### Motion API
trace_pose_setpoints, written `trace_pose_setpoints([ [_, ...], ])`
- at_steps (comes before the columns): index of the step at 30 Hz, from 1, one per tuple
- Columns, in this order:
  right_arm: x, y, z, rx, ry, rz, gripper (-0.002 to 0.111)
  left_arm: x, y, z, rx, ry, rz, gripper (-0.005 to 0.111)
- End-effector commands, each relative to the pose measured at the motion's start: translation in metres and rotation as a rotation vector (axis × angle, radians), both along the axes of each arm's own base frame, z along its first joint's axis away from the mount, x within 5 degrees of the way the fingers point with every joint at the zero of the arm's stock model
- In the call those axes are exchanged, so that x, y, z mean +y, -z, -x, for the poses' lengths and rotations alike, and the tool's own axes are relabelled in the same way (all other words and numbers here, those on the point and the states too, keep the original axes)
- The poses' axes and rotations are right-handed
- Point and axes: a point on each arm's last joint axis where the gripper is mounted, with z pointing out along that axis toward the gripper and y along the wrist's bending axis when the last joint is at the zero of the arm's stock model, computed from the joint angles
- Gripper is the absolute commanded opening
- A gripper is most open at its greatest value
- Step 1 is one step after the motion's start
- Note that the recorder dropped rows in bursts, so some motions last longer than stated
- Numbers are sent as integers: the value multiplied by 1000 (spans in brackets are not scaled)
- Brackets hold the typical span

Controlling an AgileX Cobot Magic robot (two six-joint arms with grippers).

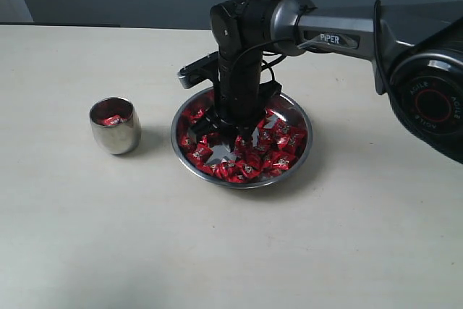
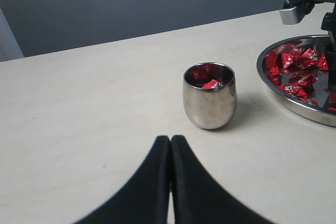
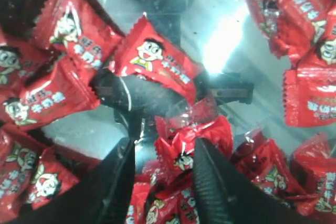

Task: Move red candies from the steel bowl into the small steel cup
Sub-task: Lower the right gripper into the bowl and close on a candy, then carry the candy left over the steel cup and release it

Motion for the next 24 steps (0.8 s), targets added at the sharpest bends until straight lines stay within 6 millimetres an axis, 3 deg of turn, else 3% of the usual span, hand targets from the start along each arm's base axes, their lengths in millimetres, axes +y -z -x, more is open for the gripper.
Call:
trace_pose_setpoints([
  [1, -5, 1, -3, -15, -16, 29, 37, 0, -1, 0, -14, 3, 8, 0],
  [11, -6, 17, -2, 21, -20, 69, 37, 0, -1, 0, -14, 3, 8, 0],
  [13, -6, 17, -2, 21, -20, 69, 30, 0, -1, 0, -14, 3, 8, 0],
  [15, -6, 17, -2, 19, -20, 68, 10, 0, -1, 0, -14, 3, 8, 0],
  [17, -6, 12, -3, 3, -17, 56, 0, 0, -1, 0, -14, 3, 8, 0],
  [24, 4, -33, -4, -115, 0, -115, 0, 0, -1, 0, -14, 3, 8, 0],
])
